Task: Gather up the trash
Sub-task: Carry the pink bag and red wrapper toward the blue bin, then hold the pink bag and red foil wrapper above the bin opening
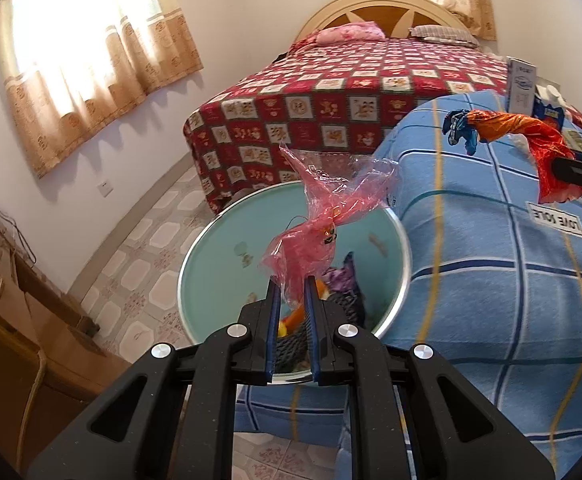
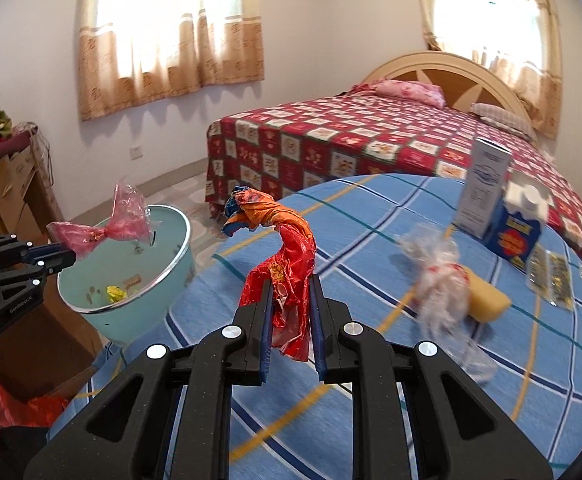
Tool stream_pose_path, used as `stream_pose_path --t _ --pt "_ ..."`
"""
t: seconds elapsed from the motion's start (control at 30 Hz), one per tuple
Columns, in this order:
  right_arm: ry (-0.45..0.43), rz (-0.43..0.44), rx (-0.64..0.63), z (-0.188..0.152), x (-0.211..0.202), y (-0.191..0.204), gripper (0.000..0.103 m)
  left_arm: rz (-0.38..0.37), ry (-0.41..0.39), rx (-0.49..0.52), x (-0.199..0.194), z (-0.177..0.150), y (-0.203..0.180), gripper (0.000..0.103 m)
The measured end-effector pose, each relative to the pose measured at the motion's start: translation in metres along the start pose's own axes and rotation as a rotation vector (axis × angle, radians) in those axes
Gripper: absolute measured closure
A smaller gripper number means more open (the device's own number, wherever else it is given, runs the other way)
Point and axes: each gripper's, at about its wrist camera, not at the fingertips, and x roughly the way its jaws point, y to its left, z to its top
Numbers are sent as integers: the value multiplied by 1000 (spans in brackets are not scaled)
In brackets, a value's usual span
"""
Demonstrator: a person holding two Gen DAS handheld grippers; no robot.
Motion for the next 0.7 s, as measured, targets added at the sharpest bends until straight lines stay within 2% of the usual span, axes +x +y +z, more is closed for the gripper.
stream_pose_path --t 0.7 --pt "46 80 -93 30 44 50 86 88 44 -46 12 -13 45 91"
